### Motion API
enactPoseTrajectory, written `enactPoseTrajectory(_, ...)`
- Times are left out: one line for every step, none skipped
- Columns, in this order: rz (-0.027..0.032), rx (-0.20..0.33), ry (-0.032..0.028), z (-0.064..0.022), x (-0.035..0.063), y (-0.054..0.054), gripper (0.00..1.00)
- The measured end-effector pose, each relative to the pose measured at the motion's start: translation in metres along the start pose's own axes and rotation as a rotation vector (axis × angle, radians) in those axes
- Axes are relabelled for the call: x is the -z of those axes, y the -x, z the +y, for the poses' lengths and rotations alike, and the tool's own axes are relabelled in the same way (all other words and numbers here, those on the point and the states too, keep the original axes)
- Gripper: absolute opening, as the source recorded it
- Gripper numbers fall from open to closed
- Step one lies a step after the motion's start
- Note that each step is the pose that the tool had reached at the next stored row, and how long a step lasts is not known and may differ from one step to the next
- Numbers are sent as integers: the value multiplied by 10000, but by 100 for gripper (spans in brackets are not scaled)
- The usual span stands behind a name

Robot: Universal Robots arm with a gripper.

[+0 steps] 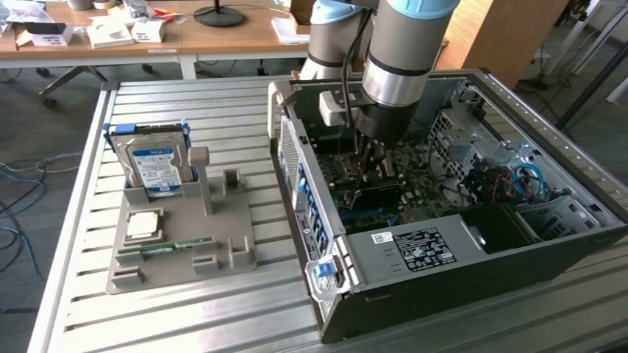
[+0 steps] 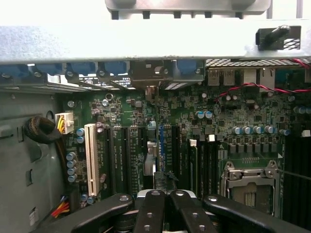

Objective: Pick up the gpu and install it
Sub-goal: 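Press down on the gpu until it lock into place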

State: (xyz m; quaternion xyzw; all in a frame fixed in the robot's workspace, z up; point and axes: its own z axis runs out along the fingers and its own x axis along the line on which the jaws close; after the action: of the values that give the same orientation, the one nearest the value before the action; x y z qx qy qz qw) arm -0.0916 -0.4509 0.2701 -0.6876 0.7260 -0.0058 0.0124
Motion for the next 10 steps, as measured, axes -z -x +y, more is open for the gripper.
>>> enactPoseTrajectory(1,0,1,0,-1,0,11)
enactPoseTrajectory(2,0,1,0,-1,0,11)
enactPoseTrajectory(2,0,1,0,-1,0,11)
enactPoseTrajectory(0,0,0,0,-4,0,11)
enactPoseTrajectory(-3,0,-1,0,-8,0,11)
enactPoseTrajectory(-3,0,-1,0,-9,0,11)
enactPoseTrajectory(-1,1,0,0,-9,0,11)
enactPoseTrajectory(0,1,0,0,-9,0,11)
enactPoseTrajectory(0,0,0,0,-9,0,11)
enactPoseTrajectory(2,0,1,0,-9,0,11)
